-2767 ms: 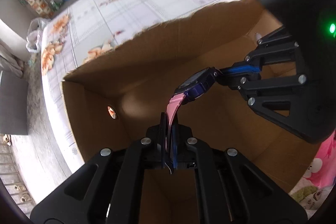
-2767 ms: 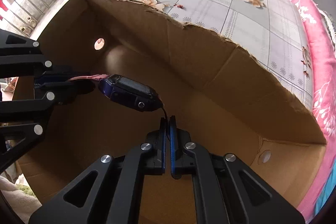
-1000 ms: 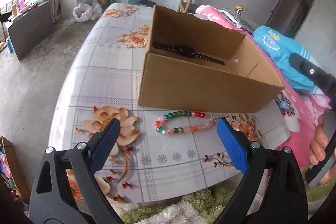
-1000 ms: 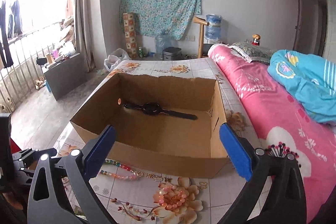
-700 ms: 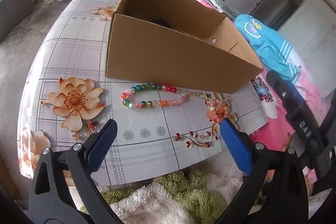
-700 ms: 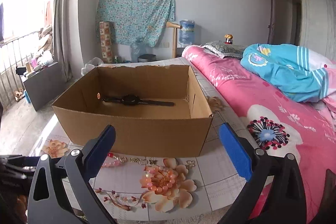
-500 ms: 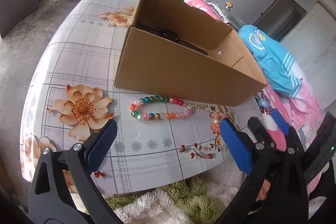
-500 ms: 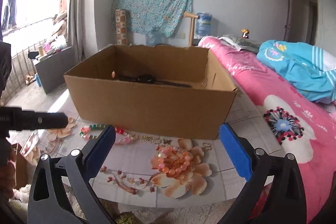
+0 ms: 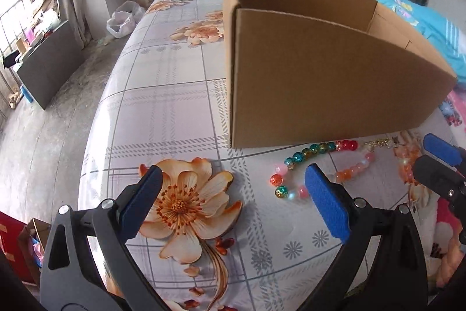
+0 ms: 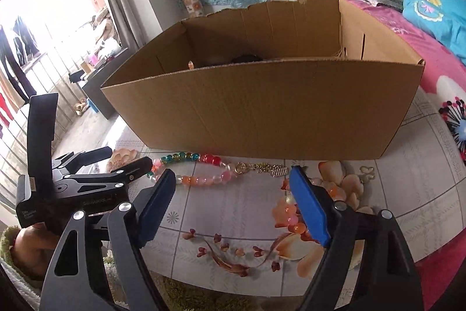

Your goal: Organize jewelry

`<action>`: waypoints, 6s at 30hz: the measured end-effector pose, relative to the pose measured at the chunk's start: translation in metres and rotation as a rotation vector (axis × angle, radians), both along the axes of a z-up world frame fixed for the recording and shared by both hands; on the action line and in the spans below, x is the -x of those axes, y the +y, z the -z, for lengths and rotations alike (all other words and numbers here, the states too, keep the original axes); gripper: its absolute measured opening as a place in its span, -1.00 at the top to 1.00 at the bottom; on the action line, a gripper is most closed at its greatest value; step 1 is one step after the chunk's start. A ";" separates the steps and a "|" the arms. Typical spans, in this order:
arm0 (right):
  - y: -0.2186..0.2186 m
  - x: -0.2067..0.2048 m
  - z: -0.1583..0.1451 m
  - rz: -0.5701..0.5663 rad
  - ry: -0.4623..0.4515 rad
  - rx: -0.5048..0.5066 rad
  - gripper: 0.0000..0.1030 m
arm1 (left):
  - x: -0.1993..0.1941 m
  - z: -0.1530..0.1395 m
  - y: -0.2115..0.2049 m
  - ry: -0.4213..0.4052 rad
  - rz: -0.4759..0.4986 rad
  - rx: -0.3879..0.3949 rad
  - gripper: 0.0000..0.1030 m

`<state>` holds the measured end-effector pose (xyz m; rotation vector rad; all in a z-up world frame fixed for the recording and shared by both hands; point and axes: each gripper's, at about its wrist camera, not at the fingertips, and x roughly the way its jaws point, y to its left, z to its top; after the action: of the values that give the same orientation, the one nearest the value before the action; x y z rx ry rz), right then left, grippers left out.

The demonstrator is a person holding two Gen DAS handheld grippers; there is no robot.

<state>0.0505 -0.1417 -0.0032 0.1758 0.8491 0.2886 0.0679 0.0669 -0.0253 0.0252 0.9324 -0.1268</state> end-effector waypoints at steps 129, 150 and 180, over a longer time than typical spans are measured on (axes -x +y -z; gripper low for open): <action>0.046 -0.015 0.008 -0.128 0.077 0.074 0.81 | 0.005 -0.016 -0.042 0.053 0.330 -0.030 0.84; 0.029 0.024 -0.024 -0.091 -0.026 0.082 0.81 | 0.032 -0.056 -0.032 -0.059 0.364 0.031 0.84; 0.029 -0.148 -0.111 -0.255 0.054 -0.104 0.81 | -0.102 -0.149 -0.038 -0.155 0.408 0.095 0.84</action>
<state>0.1984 -0.1126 0.1083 0.1735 0.9119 0.5694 0.1697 0.0287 0.1233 0.1363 0.7561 -0.5398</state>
